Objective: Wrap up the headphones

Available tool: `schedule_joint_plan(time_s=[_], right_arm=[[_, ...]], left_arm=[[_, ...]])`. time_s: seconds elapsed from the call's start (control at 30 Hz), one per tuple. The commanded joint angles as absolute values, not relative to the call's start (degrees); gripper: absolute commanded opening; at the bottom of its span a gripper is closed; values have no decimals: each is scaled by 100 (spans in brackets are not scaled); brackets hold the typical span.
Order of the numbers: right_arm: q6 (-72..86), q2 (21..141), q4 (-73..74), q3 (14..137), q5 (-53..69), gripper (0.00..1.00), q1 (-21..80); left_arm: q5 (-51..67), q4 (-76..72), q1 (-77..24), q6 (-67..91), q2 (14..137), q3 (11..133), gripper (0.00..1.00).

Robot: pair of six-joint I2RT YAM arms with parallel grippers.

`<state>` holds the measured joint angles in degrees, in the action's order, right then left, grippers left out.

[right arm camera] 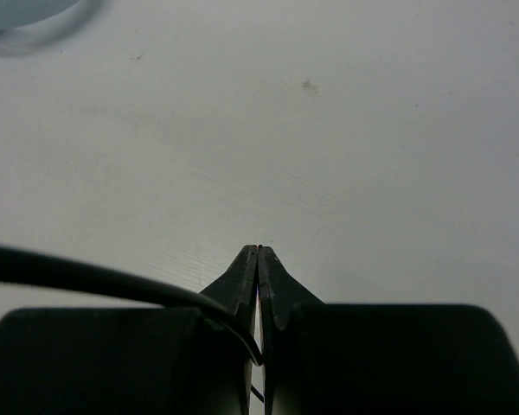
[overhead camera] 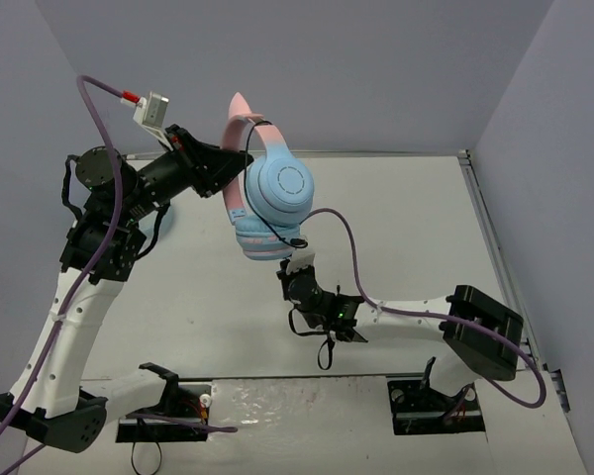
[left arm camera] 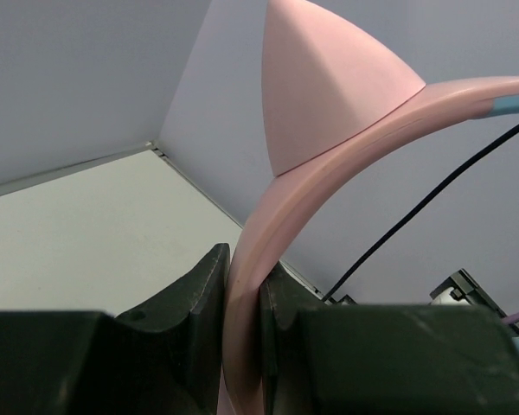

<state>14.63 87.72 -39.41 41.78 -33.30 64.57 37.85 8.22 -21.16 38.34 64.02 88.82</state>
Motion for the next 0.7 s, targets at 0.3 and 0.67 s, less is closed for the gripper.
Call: schedule_joint_plan(time_s=[0.3,0.67], right_arm=[[2253,8180,-3078,4308,-4451,0,7569],[2670,8277,-2089,4742,-5069,0,8367]], left_arm=[[2293,669,-1647,3541,6593,9261,0],[951,1049,-1570,3054,6762,9090,0]])
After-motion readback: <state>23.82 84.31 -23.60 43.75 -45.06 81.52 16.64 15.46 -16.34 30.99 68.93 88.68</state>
